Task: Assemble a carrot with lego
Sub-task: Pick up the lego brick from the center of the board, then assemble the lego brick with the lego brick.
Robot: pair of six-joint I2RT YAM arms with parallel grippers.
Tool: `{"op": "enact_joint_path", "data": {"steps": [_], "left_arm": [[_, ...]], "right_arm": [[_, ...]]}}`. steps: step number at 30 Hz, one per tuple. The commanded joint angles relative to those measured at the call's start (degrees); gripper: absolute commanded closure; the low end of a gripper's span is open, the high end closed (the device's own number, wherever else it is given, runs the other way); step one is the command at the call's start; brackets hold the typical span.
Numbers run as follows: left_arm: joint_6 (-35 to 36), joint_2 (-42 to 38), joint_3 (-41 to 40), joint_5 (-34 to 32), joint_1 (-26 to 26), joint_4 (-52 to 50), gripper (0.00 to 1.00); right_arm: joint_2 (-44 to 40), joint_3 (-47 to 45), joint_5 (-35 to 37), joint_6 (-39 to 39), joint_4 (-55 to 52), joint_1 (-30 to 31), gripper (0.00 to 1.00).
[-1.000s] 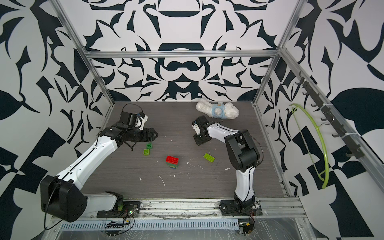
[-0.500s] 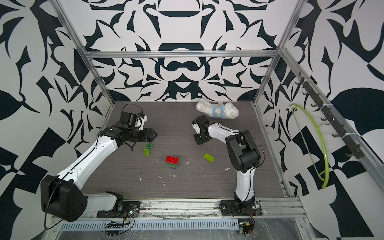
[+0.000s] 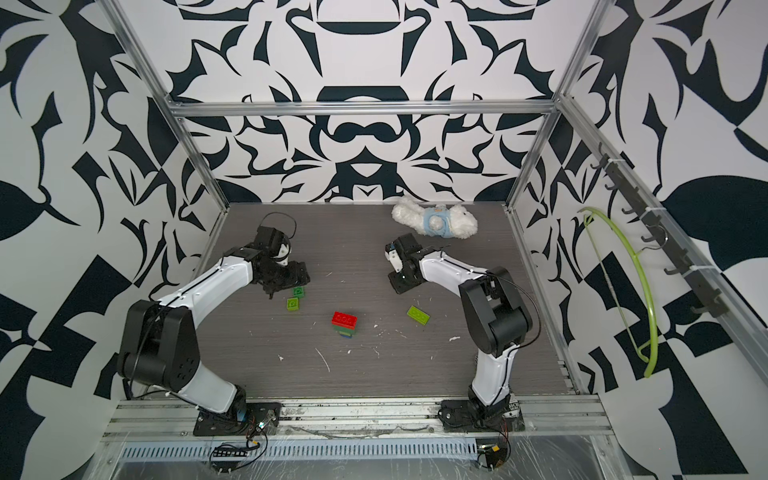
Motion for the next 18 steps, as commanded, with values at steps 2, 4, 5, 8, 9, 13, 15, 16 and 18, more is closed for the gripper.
{"op": "enact_joint_path", "data": {"steps": [2, 4, 5, 8, 9, 13, 15, 16, 18], "left_arm": [[-3.11, 2.57, 1.51, -3.12, 0.09, 2.34, 0.18], [-2.77, 3.94, 1.85, -4.35, -0.08, 1.67, 0.18], [-2.54, 4.45, 1.65, -4.85, -0.13, 1.68, 0.18], [-2.44, 4.76, 1.62, -5.05, -0.58, 1.31, 0.19], [-2.45, 4.38, 1.54, -5.17, -1.06, 1.44, 0.19], [-1.34, 2.43, 1.62, -4.11, -1.69, 0.66, 0.19], [-0.45, 1.54, 1.79, -2.97, -1.68, -0.36, 0.19], [0.11, 0.98, 2.12, -2.61, -1.67, -1.19, 0.18], [1.04, -0.25, 2.55, -1.90, -1.67, -2.86, 0.18]], "right_arm": [[-4.94, -1.92, -1.52, 1.21, 0.44, 3.45, 0.65], [-5.41, -2.25, -2.29, 0.96, -0.62, 4.62, 0.65], [-5.61, -2.52, -2.19, 0.87, -0.80, 5.37, 0.65], [-6.48, -4.13, -1.85, 0.35, -0.36, 8.13, 0.65], [-7.03, -4.75, -1.49, 0.10, 0.00, 9.19, 0.65], [-11.96, -5.99, -3.58, -2.37, -0.73, 12.76, 0.65], [-14.40, -5.03, -3.95, -5.00, -3.04, 15.31, 0.65], [-15.45, -4.24, -4.05, -6.60, -4.47, 16.71, 0.65], [-17.01, -2.55, -4.07, -7.84, -6.66, 18.24, 0.65]]}}
